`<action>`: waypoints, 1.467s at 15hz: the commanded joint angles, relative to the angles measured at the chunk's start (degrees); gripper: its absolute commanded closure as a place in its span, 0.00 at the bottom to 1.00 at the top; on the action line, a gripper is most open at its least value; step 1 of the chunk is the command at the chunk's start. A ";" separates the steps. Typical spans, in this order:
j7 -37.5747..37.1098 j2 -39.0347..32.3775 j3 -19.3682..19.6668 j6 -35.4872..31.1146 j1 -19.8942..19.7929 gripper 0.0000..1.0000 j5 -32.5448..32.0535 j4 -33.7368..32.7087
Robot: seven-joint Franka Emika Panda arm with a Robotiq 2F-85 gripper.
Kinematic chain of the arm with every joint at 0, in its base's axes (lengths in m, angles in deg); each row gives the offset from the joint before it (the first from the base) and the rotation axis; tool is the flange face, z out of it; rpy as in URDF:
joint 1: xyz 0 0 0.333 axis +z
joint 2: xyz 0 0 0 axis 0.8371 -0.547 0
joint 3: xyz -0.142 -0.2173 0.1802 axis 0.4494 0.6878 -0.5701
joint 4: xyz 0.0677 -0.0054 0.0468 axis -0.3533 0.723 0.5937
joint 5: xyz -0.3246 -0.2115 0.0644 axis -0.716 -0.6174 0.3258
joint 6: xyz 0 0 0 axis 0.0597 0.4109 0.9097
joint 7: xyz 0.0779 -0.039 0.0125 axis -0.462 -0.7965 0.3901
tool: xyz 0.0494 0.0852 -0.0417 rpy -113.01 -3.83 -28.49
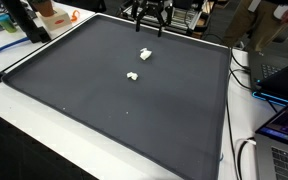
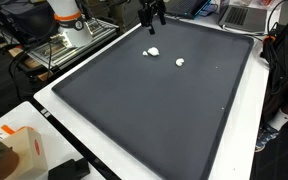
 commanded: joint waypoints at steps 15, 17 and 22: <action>-8.36 0.34 -3.30 -4.13 -5.60 0.00 -6.93 -2.08; -7.89 -0.58 -3.29 -3.65 -5.42 0.00 -6.91 -3.42; -5.80 -3.33 -3.17 -1.86 -4.03 0.00 -6.09 -6.23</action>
